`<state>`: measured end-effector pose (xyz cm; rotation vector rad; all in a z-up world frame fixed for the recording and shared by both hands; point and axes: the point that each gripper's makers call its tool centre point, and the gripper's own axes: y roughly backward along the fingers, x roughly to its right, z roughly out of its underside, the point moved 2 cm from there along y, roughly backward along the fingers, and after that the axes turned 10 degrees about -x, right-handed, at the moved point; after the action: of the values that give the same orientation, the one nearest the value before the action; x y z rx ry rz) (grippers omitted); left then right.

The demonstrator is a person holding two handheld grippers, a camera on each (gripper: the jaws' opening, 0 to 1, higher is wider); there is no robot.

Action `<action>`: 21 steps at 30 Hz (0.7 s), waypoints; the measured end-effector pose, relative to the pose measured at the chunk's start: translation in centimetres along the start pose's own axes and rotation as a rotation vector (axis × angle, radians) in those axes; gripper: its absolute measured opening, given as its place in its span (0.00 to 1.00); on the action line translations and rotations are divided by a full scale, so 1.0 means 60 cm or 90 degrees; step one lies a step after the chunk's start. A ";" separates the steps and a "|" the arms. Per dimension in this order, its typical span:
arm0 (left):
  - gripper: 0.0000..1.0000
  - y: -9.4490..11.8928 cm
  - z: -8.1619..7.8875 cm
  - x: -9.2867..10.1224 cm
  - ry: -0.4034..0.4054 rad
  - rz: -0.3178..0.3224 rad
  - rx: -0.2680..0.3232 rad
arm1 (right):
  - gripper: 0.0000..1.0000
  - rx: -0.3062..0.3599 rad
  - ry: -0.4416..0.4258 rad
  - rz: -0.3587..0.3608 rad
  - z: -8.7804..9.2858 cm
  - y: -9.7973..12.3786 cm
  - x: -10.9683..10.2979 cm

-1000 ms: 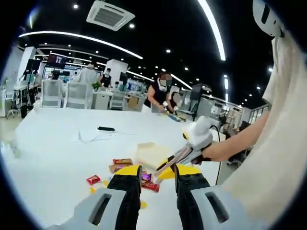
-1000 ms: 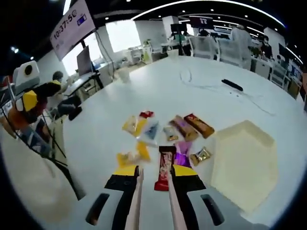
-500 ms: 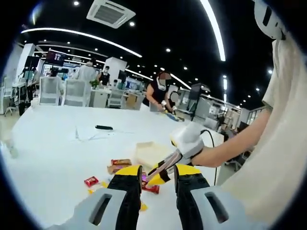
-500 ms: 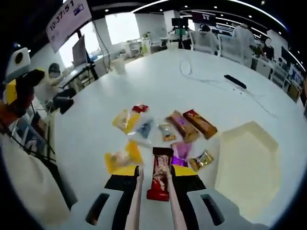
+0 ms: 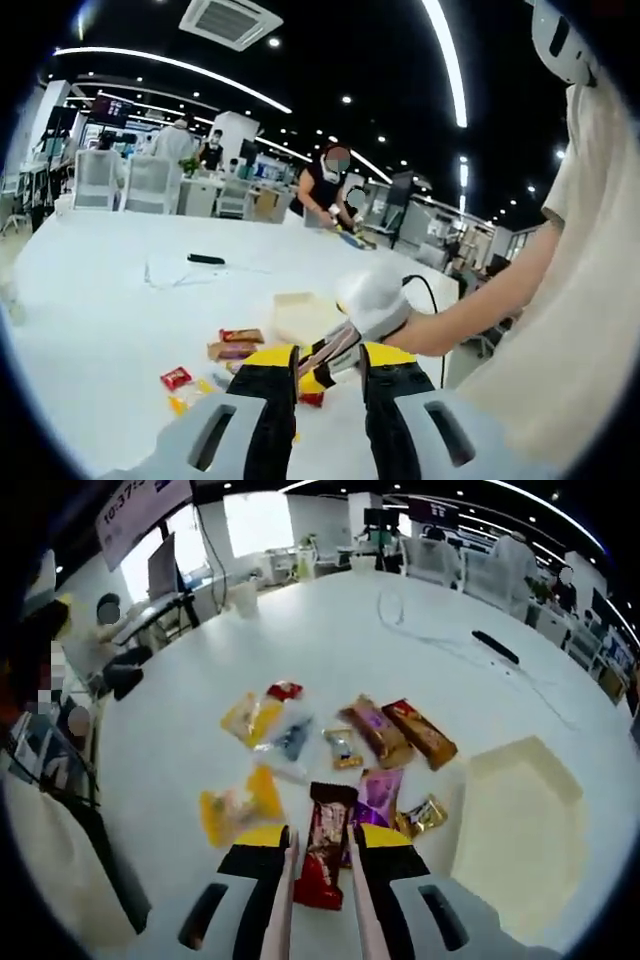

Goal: Place the target food into the container with the food tongs after gripping and lifting it, then release it inside without dropping or visibly crushing the food.

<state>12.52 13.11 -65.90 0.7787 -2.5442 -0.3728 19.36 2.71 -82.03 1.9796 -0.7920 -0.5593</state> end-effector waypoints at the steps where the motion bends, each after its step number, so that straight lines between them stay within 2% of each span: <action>1: 0.21 0.000 0.000 0.001 0.001 0.001 0.000 | 0.26 0.001 0.001 0.002 -0.002 0.000 0.001; 16: 0.26 -0.007 0.027 -0.011 -0.004 -0.027 -0.041 | 0.26 -0.006 0.047 0.023 -0.003 0.002 -0.008; 21: 0.27 -0.008 0.029 -0.012 0.002 -0.027 -0.041 | 0.26 -0.020 0.032 0.025 0.006 -0.007 -0.005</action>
<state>12.40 13.35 -67.80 0.8094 -2.5022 -0.4646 19.04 2.85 -82.53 1.9376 -0.7859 -0.4940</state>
